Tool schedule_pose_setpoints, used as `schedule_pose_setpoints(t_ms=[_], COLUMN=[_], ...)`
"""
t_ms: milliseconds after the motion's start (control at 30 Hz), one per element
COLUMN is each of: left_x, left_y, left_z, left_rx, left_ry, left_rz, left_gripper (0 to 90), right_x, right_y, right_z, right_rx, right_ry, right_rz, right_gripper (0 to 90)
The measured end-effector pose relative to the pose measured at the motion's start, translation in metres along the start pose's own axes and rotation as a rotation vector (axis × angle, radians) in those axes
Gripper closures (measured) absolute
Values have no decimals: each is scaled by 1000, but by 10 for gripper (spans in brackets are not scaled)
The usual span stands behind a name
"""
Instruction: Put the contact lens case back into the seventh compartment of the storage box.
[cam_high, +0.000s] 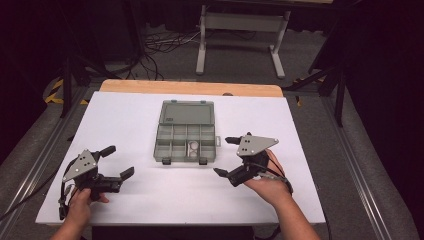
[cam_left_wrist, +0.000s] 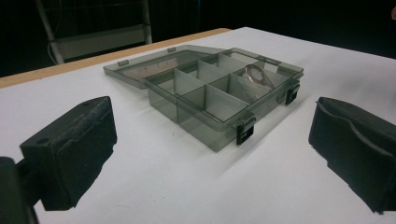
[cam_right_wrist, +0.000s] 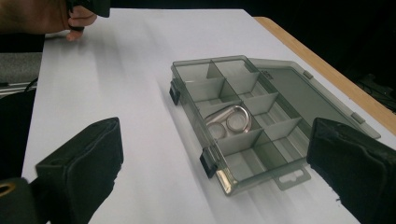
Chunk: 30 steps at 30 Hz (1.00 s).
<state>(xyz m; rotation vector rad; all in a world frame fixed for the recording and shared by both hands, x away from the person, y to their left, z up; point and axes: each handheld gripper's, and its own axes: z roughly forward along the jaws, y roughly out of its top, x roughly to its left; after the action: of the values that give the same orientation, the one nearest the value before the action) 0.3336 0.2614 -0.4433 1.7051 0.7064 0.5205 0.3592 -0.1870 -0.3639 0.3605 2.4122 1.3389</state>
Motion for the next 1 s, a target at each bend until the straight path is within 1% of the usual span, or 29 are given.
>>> schedule_pose_setpoints(t_ms=[100, 167, 233, 467, 567, 600, 633, 667, 733, 767, 800, 833, 1000], left_x=[0, 0, -1, -1, -1, -1, -1, -1, -1, -1, -1, -1, 0], left_y=[0, 0, 0, -1, -1, -1, -1, -1, -1, -1, -1, -1, -1], left_z=[0, 0, 0, 1, 1, 1, 1, 1, 1, 1, 1, 1, 1], left_rx=[0, 1, -2, -2, -3, -2, -3, -4, -5, -5, -5, -4, -6], left_ry=[1, 1, 0, 1, 0, 1, 1, 1, 0, 0, -1, -1, -1], left_rz=[-1, 0, -2, 1, 0, 0, 0, -1, -1, -2, 1, 2, -4], left_gripper=[17, 17, 18, 17, 17, 17, 17, 17, 18, 17, 17, 17, 18], right_x=[0, 1, 1, 3, 3, 3, 3, 4, 4, 5, 5, 5, 6], right_y=[-8, -16, -18, -39, -44, -48, -48, -53, -54, -59, -59, -63, -69], right_z=[-4, -7, -8, -15, -16, -17, -17, -18, -18, -18, -18, -18, -19], right_rx=[-14, -26, -28, -48, -53, -56, -56, -62, -62, -60, -60, -62, -68], right_ry=[-11, -20, -22, -44, -47, -47, -47, -49, -50, -55, -55, -57, -59], right_rz=[18, 40, 44, 81, 91, 102, 102, 105, 106, 114, 114, 123, 135], right_gripper=[44, 44, 44, 43, 43, 42, 42, 42, 42, 42, 42, 42, 41])
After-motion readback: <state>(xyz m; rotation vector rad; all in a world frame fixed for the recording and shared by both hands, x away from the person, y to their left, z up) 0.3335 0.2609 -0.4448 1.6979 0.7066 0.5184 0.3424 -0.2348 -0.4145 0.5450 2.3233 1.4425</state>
